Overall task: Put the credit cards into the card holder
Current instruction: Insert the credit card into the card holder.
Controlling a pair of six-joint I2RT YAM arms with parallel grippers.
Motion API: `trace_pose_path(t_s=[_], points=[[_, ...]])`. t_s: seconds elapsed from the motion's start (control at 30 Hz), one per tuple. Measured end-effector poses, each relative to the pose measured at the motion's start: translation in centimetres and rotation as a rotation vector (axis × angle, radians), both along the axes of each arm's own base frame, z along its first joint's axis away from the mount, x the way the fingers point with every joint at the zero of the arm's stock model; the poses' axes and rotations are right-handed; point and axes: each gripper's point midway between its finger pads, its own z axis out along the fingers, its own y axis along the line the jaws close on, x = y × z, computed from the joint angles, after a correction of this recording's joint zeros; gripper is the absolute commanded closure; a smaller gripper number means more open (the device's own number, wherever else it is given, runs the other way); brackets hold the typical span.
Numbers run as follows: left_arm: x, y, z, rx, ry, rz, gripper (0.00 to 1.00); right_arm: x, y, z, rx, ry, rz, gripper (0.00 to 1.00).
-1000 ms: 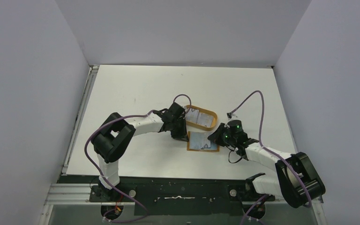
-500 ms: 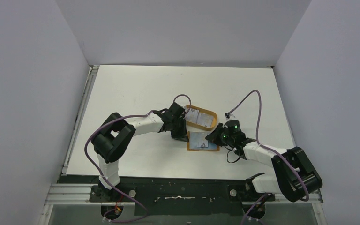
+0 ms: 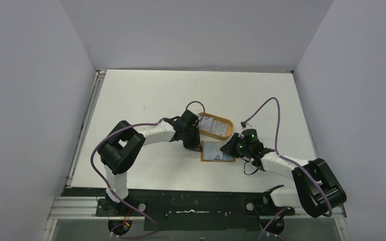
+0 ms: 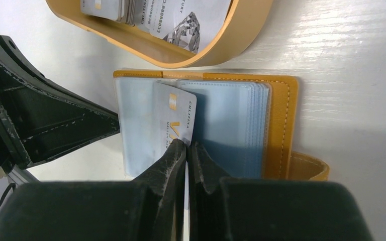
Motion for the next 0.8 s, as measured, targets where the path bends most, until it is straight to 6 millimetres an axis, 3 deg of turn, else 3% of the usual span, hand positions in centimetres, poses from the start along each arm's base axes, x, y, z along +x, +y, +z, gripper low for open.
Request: trace_pose_path(t_s=[0.8], points=[[0.0, -0.1, 0.0, -0.004, 0.005, 0.005, 1.00, -0.2, 1.5, 0.0, 0.053, 0.024, 0.027, 1.00]])
